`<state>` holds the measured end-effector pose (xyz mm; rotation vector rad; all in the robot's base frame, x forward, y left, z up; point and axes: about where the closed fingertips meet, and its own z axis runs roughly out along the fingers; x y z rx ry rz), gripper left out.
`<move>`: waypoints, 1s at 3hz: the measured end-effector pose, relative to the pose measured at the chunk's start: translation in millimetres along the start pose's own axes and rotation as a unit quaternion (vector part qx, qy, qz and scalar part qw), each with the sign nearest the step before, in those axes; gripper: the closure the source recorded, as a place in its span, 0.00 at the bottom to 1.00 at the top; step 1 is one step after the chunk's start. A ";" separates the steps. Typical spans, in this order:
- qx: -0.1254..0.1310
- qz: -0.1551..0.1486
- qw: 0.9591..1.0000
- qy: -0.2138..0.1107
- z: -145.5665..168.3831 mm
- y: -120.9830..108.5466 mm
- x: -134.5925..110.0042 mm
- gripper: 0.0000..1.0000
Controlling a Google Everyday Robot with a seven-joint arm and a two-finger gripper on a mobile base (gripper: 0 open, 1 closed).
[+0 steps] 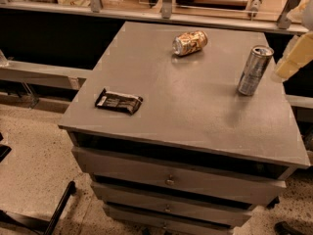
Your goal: Pick redbull can
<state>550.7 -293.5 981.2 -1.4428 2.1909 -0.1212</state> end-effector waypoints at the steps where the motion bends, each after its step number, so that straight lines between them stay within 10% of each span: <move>1: 0.006 0.042 0.998 -0.049 19.0 -23.2 -1.3 0.00; 3: -0.018 0.136 0.985 -0.105 68.5 -36.7 8.3 0.18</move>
Offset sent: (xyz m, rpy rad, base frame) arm 0.0716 -0.0082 -0.0465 0.3731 -0.0467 -0.1624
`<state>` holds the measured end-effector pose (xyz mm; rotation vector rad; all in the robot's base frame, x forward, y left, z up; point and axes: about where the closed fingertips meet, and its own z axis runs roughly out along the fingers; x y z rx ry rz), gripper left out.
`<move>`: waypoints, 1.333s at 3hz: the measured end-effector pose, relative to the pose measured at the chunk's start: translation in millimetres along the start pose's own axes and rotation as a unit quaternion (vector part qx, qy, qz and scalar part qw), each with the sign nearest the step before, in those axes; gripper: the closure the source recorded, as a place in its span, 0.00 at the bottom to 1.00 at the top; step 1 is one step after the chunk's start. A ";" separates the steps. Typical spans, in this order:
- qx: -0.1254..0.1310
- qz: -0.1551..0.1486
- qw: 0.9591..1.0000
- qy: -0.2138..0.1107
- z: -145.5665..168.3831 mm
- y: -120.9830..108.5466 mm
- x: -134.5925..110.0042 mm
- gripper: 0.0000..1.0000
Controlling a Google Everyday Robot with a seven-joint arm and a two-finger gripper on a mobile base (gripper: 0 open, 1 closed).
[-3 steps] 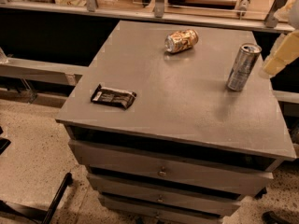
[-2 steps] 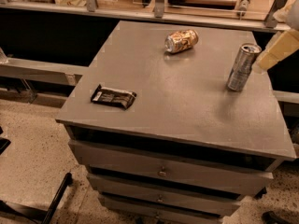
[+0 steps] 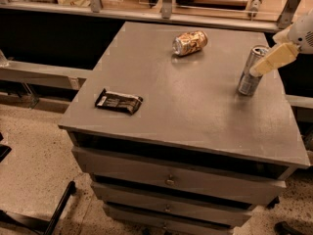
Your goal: Pick redbull can
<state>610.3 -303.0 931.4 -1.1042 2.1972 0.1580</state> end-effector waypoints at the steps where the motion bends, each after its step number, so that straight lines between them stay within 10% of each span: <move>1: -0.003 0.001 1.000 0.000 3.5 0.9 -0.2 0.42; 4: -0.053 0.021 0.996 -0.069 -11.8 11.8 -25.5 1.00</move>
Offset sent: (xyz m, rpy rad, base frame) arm 0.0011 0.0018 -0.0027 0.0035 0.0049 0.0016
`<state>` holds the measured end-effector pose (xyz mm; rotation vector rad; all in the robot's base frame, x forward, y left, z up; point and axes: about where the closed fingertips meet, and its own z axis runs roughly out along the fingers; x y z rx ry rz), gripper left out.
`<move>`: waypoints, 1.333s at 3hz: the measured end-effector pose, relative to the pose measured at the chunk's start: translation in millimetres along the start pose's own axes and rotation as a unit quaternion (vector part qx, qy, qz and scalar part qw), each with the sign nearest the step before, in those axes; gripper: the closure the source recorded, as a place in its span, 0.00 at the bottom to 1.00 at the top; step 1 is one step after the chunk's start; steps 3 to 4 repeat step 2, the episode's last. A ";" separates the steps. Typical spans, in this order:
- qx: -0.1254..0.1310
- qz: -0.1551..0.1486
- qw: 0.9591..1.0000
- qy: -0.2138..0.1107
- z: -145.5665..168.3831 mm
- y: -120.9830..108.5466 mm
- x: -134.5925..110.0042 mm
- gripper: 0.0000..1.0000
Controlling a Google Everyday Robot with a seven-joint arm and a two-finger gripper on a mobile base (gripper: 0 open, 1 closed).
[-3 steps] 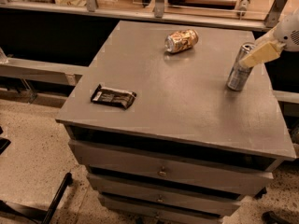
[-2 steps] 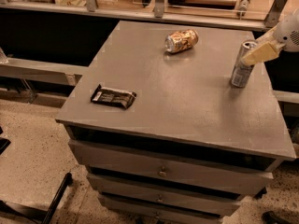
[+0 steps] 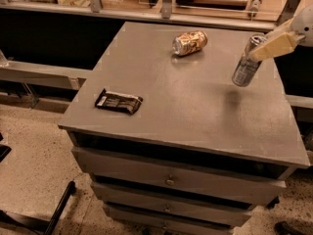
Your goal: Pick redbull can
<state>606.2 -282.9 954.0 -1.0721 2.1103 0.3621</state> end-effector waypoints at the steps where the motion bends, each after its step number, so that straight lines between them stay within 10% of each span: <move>1: -0.040 -0.026 0.997 -0.060 -12.9 25.5 -38.4 1.00; 4: -0.040 -0.026 0.997 -0.060 -12.8 25.5 -38.4 1.00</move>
Offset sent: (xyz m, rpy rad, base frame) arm -0.0098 0.0238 0.0286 0.0791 -0.0450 0.0808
